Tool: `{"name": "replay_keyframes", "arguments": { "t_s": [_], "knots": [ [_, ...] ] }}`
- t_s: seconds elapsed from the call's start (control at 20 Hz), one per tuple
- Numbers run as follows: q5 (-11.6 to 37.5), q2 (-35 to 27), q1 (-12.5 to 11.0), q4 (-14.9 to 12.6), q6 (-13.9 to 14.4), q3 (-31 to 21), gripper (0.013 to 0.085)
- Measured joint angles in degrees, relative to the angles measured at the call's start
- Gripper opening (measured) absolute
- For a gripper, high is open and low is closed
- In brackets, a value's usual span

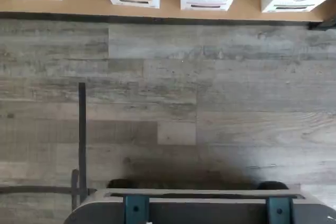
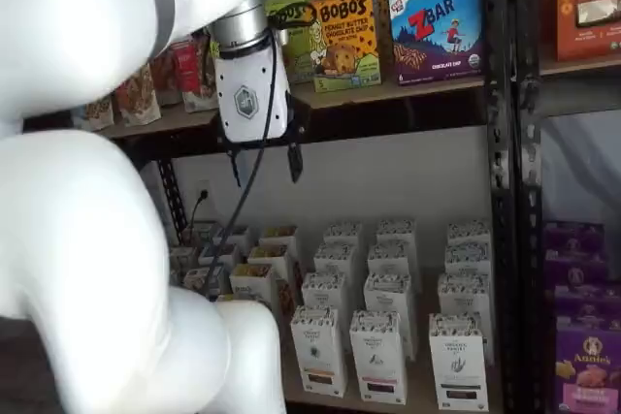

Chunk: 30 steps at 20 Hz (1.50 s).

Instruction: Pick up the white box with a yellow strip in the middle, on the bottom shelf, the fourth box from the left

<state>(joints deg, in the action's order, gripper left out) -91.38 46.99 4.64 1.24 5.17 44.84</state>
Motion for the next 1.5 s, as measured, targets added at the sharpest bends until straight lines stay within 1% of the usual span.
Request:
{"name": "replay_keyframes", "arguments": {
  "t_s": [0.25,0.6,0.8,0.9,1.0,1.05,1.15,1.3,1.4,1.5],
  "knots": [
    [4.32,0.95,2.68,0.61,2.62,-3.89,0.085],
    [8.37,0.4,8.24,0.61,8.05,-7.49,0.085],
    [11.14,-0.26,11.64,-0.93,11.63,-9.31,0.085],
    [13.69,-0.35,12.83,-1.16,12.91,-10.66,0.085],
    [15.72,-1.41,14.43,-2.4,14.81,-11.47,0.085],
    [16.17,-1.79,14.63,-2.46,15.03,-11.64,0.085],
    [18.23,-2.8,14.55,-1.42,14.76,-12.54,0.085],
    [21.65,-4.59,14.81,-0.9,14.85,-13.9,0.085],
    [25.74,-7.08,15.21,-0.64,15.13,-15.23,0.085],
    [28.97,-9.29,15.53,-0.99,15.58,-15.95,0.085]
  ]
}}
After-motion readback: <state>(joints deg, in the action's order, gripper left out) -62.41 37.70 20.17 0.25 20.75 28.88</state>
